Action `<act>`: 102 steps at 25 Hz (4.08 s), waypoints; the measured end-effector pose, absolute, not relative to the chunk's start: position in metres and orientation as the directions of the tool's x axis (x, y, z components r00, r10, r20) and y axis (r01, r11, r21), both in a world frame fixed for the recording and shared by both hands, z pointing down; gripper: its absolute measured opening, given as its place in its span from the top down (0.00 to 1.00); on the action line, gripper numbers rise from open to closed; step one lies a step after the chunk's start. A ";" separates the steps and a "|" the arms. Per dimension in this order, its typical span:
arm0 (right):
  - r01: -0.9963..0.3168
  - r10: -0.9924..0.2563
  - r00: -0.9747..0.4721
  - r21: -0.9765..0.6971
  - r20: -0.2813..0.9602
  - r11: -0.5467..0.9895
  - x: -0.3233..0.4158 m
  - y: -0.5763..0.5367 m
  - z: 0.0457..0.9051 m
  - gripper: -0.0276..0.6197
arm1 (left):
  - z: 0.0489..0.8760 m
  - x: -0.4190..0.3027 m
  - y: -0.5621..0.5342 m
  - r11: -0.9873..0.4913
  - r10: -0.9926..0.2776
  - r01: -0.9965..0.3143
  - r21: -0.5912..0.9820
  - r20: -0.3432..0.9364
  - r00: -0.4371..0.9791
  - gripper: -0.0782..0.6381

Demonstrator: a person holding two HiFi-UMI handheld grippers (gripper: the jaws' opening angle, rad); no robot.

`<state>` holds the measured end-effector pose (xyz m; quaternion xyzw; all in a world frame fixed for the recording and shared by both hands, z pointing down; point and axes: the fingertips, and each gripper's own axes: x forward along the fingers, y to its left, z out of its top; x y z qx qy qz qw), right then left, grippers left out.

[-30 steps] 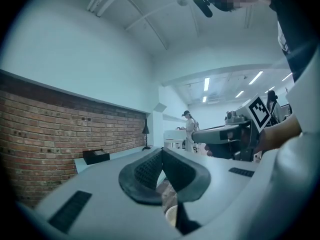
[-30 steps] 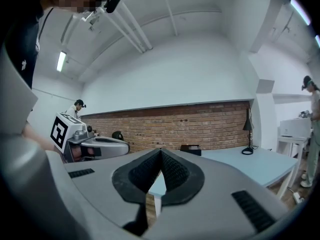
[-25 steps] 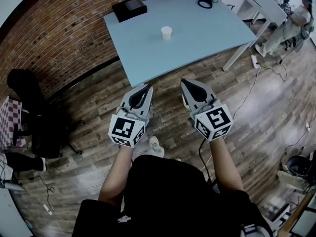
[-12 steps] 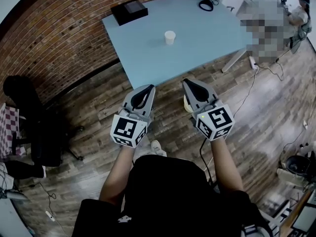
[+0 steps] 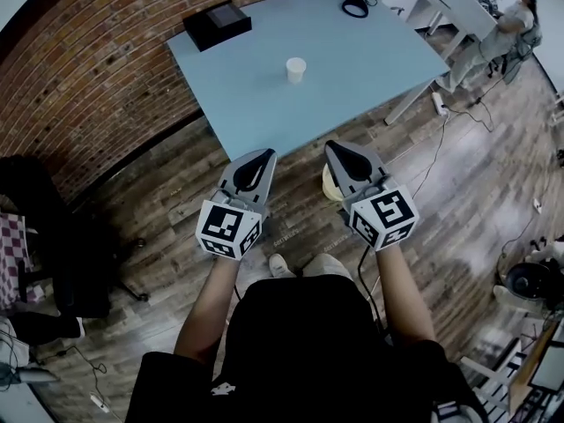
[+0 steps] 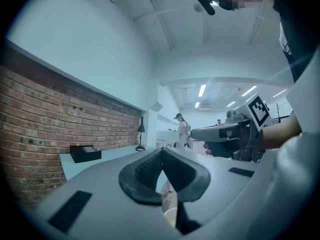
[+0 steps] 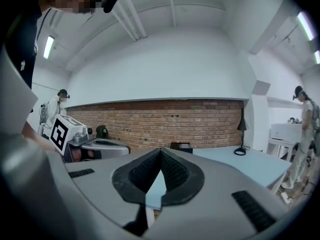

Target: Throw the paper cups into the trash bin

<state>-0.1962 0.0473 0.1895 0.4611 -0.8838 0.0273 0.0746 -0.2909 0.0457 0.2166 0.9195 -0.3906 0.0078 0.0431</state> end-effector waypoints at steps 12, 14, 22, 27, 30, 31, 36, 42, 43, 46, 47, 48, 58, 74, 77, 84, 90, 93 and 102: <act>-0.840 -0.831 -0.536 0.008 0.146 0.543 -0.166 0.002 0.192 0.95 | 0.230 -0.264 0.001 -0.708 -0.698 -0.702 0.074 0.077 0.712 0.88; -0.837 -0.829 -0.541 0.006 0.143 0.547 -0.163 -0.010 0.192 0.95 | 0.230 -0.261 -0.011 -0.706 -0.700 -0.705 0.071 0.080 0.709 0.88; -0.816 -0.810 -0.571 0.011 0.132 0.578 -0.146 -0.062 0.192 0.95 | 0.233 -0.241 -0.062 -0.689 -0.717 -0.723 0.051 0.101 0.690 0.88; -0.818 -0.812 -0.571 -0.008 0.121 0.575 -0.123 -0.093 0.192 0.95 | 0.234 -0.220 -0.092 -0.686 -0.718 -0.726 0.052 0.110 0.687 0.88; -0.815 -0.808 -0.578 -0.023 0.114 0.580 -0.109 -0.108 0.193 0.95 | 0.234 -0.207 -0.107 -0.675 -0.728 -0.736 0.051 0.114 0.675 0.88; -0.811 -0.804 -0.583 -0.029 0.113 0.584 -0.104 -0.114 0.193 0.95 | 0.233 -0.203 -0.112 -0.671 -0.732 -0.740 0.050 0.117 0.671 0.88; -0.798 -0.790 -0.602 -0.041 0.115 0.601 -0.087 -0.139 0.193 0.95 | 0.234 -0.190 -0.138 -0.639 -0.758 -0.767 0.048 0.132 0.639 0.88; -0.777 -0.770 -0.628 -0.057 0.109 0.626 -0.069 -0.161 0.195 0.95 | 0.233 -0.176 -0.162 -0.609 -0.780 -0.791 0.057 0.140 0.610 0.88; -0.774 -0.766 -0.633 -0.059 0.108 0.631 -0.066 -0.165 0.195 0.95 | 0.233 -0.172 -0.165 -0.609 -0.780 -0.791 0.054 0.142 0.610 0.88; -0.762 -0.754 -0.647 -0.068 0.109 0.644 -0.057 -0.172 0.198 0.95 | 0.231 -0.158 -0.170 -0.609 -0.781 -0.792 0.034 0.145 0.607 0.88; -0.759 -0.751 -0.651 -0.071 0.110 0.648 -0.055 -0.174 0.200 0.95 | 0.231 -0.155 -0.171 -0.607 -0.783 -0.794 0.032 0.146 0.605 0.88; -0.756 -0.748 -0.654 -0.074 0.111 0.650 -0.053 -0.177 0.202 0.95 | 0.232 -0.153 -0.173 -0.605 -0.785 -0.796 0.031 0.148 0.602 0.88; -0.756 -0.747 -0.654 -0.105 0.118 0.646 -0.046 -0.189 0.213 0.95 | 0.241 -0.151 -0.193 -0.600 -0.785 -0.799 0.030 0.171 0.596 0.88; -0.830 -0.816 -0.558 -0.098 0.152 0.549 -0.053 -0.243 0.224 0.95 | 0.272 -0.158 -0.262 -0.684 -0.701 -0.726 0.062 0.216 0.679 0.88; -0.839 -0.822 -0.544 -0.098 0.170 0.535 -0.059 -0.254 0.229 0.95 | 0.283 -0.162 -0.277 -0.702 -0.676 -0.708 0.082 0.238 0.698 0.88; -0.858 -0.827 -0.514 -0.113 0.226 0.502 -0.069 -0.275 0.247 0.95 | 0.312 -0.173 -0.307 -0.707 -0.646 -0.696 0.124 0.286 0.708 0.87; -0.875 -0.831 -0.483 -0.120 0.275 0.469 -0.072 -0.291 0.264 0.95 | 0.343 -0.172 -0.333 -0.724 -0.599 -0.669 0.169 0.328 0.731 0.73; -0.886 -0.831 -0.463 -0.125 0.308 0.447 -0.069 -0.290 0.275 0.95 | 0.365 -0.166 -0.340 -0.732 -0.566 -0.656 0.187 0.370 0.737 0.61; -0.924 -0.839 -0.381 -0.135 0.389 0.357 -0.055 -0.301 0.307 0.95 | 0.422 -0.158 -0.369 -0.769 -0.505 -0.627 0.122 0.486 0.714 0.43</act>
